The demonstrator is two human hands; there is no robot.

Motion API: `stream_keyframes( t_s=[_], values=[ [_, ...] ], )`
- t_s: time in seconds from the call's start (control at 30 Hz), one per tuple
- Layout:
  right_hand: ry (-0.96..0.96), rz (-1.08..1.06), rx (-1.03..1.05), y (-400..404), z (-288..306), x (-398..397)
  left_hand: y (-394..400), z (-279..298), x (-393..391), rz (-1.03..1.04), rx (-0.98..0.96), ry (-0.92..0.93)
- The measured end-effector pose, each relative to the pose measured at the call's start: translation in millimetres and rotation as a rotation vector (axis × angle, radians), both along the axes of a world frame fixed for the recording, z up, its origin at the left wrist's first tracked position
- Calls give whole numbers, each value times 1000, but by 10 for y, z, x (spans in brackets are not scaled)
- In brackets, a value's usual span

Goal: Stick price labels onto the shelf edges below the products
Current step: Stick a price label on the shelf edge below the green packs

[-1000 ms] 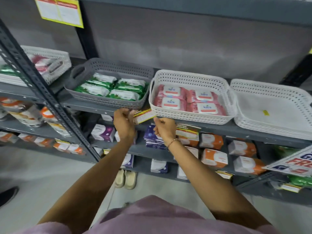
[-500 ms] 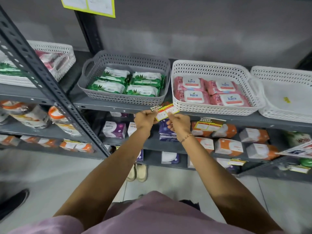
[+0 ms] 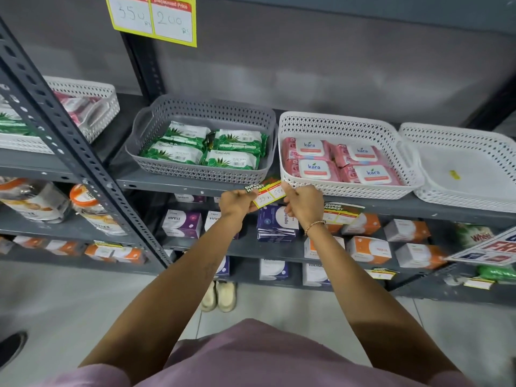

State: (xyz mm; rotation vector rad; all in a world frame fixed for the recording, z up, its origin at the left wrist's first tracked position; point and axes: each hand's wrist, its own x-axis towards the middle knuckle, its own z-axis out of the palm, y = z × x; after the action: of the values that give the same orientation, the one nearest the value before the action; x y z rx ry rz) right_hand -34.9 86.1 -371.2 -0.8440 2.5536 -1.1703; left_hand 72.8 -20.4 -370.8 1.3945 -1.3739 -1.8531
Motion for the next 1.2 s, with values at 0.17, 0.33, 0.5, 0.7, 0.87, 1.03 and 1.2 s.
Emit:
stream_keyframes(
  t_s=[0.17,0.33,0.5,0.7,0.87,1.03,1.2],
  values=[
    [465,274,-139,-196,169,127,44,34,29,3,4,29],
    [650,297,-163,-393,306,181,44,70,53,-6,10,53],
    [636,329,-47,-445,370,150,43,68,73,6,21,59],
    [566,304,-66,-502,417,100,75,89,50,3,-4,36],
    [597,301,-104,-519,380,87,75,97,6,75,-28,-47],
    [576,331,-96,-494,390,77,40,105,-60,128,66,-42],
    [488,368,-97,-490,424,36,24,151,-89,139,98,30]
  ],
)
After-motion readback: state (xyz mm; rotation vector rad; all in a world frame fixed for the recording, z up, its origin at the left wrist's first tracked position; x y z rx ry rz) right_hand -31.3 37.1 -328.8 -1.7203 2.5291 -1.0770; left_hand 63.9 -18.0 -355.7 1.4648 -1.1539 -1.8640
